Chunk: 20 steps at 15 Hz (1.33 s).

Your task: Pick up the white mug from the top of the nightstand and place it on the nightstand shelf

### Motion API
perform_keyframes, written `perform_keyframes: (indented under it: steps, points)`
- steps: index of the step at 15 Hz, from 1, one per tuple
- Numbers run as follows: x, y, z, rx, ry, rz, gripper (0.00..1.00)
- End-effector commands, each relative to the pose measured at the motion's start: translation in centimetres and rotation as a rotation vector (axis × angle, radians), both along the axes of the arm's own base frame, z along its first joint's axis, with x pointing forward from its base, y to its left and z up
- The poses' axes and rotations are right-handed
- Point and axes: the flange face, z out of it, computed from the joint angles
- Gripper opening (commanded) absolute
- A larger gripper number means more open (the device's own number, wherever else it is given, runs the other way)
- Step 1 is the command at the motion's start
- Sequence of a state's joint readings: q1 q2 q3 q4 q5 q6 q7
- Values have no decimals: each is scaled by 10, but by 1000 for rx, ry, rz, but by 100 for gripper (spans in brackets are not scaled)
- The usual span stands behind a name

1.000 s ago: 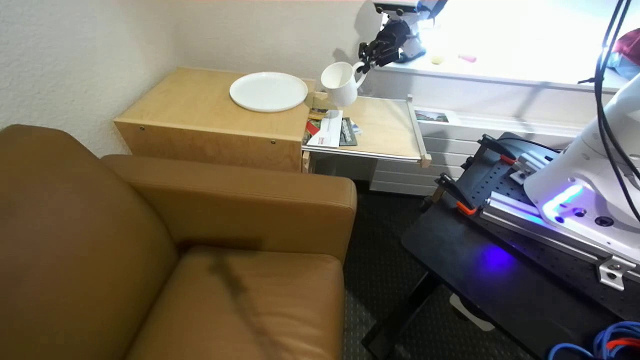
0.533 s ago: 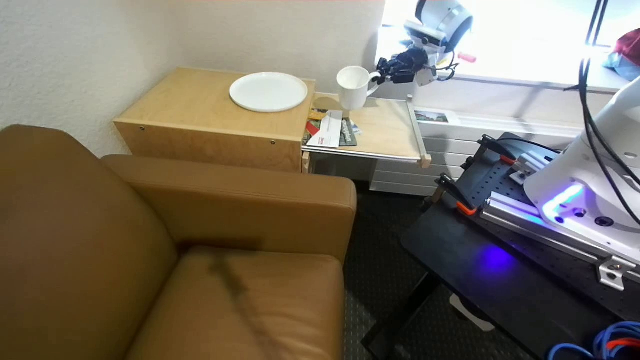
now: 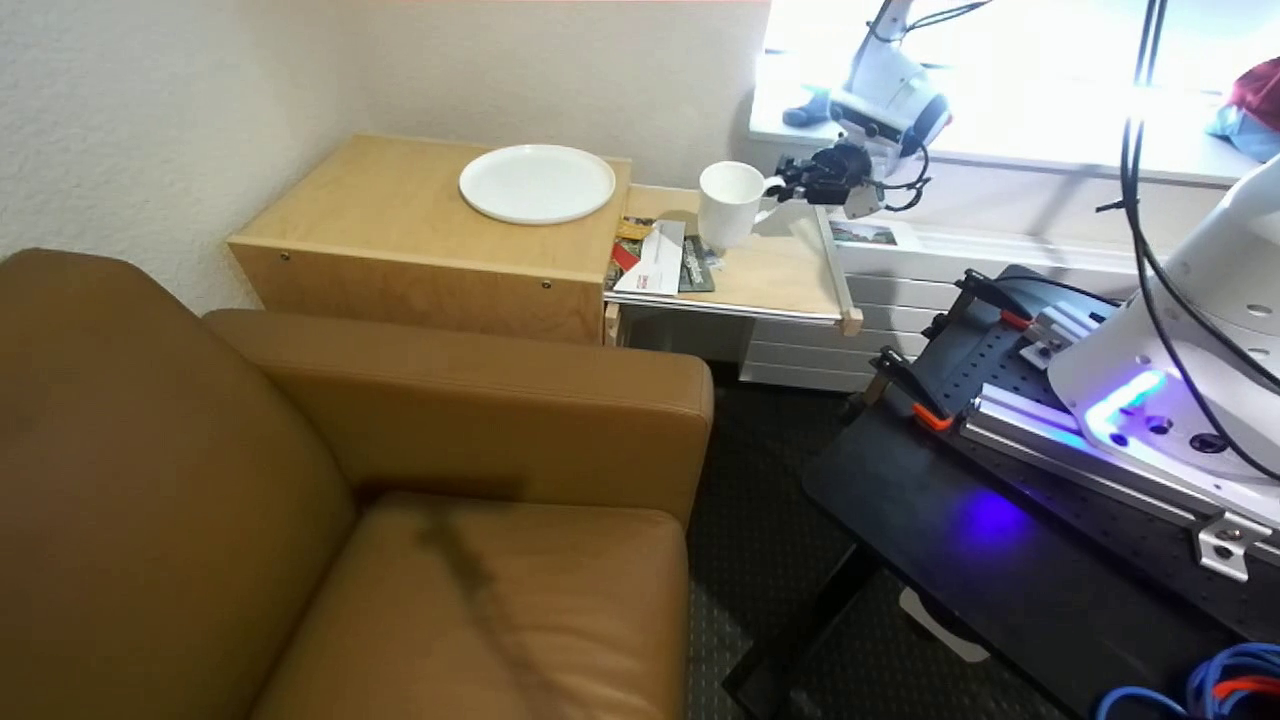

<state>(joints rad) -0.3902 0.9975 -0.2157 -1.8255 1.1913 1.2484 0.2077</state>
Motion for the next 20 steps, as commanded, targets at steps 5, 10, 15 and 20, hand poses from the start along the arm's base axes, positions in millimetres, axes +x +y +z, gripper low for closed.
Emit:
perform_keyframes:
  steps: [5, 10, 15, 20]
  points:
    - [-28, -50, -44, 133, 98, -157, 4]
    - [-18, -50, -56, 198, 116, -225, 4]
    - [-5, -39, -59, 227, 88, -199, 4]
    - [-5, -37, -74, 214, 94, -174, 4]
